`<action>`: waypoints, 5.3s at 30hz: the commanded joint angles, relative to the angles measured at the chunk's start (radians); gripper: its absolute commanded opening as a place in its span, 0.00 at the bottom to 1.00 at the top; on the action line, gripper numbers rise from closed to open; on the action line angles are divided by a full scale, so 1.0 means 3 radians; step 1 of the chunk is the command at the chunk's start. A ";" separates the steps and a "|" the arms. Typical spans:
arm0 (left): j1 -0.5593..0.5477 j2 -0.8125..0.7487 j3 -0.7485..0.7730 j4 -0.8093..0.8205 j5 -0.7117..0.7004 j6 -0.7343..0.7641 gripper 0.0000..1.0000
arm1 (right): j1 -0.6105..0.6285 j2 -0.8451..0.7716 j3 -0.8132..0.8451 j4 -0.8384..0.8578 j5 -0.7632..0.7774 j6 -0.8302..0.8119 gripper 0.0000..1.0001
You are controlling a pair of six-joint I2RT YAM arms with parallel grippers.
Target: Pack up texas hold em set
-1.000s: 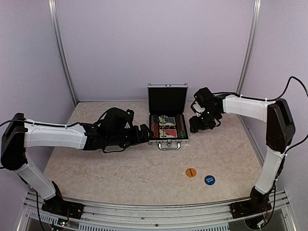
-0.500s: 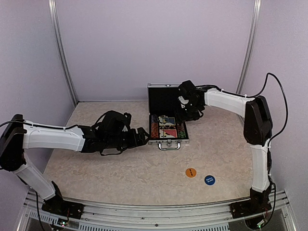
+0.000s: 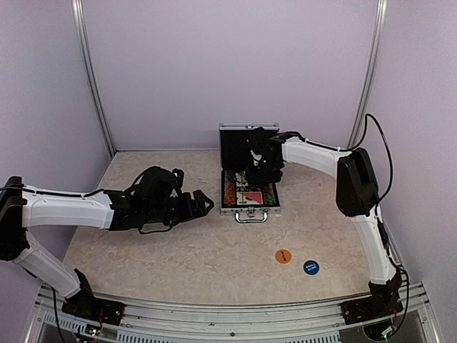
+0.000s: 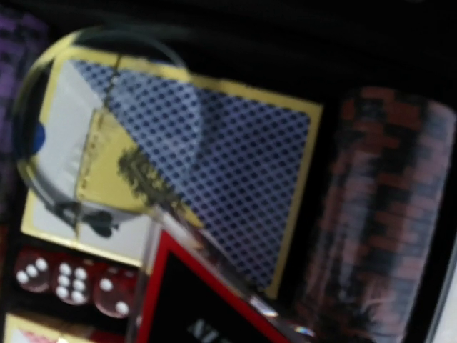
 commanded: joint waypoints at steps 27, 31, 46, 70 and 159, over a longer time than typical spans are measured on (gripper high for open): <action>0.0072 -0.0198 -0.0110 -0.0029 -0.0052 -0.0026 0.95 | 0.0183 -0.0172 -0.0104 0.0092 0.0622 -0.0335 0.83; 0.0068 -0.0185 -0.0120 -0.0029 -0.0042 -0.0030 0.95 | 0.0240 -0.0225 -0.0116 0.0028 0.0786 -0.0791 0.86; 0.0072 -0.0212 -0.0138 -0.0166 -0.0082 -0.0041 0.95 | 0.0243 0.0093 0.0447 0.0052 0.1080 -0.1132 0.86; 0.0110 -0.0206 -0.0246 -0.0118 -0.0055 -0.0054 0.95 | 0.0150 0.0463 0.0545 0.0244 0.1246 -0.0736 0.86; 0.0067 -0.0190 -0.0311 -0.0064 -0.0025 -0.0121 0.95 | 0.0247 0.0083 -0.0249 0.0355 0.1345 -0.0788 0.87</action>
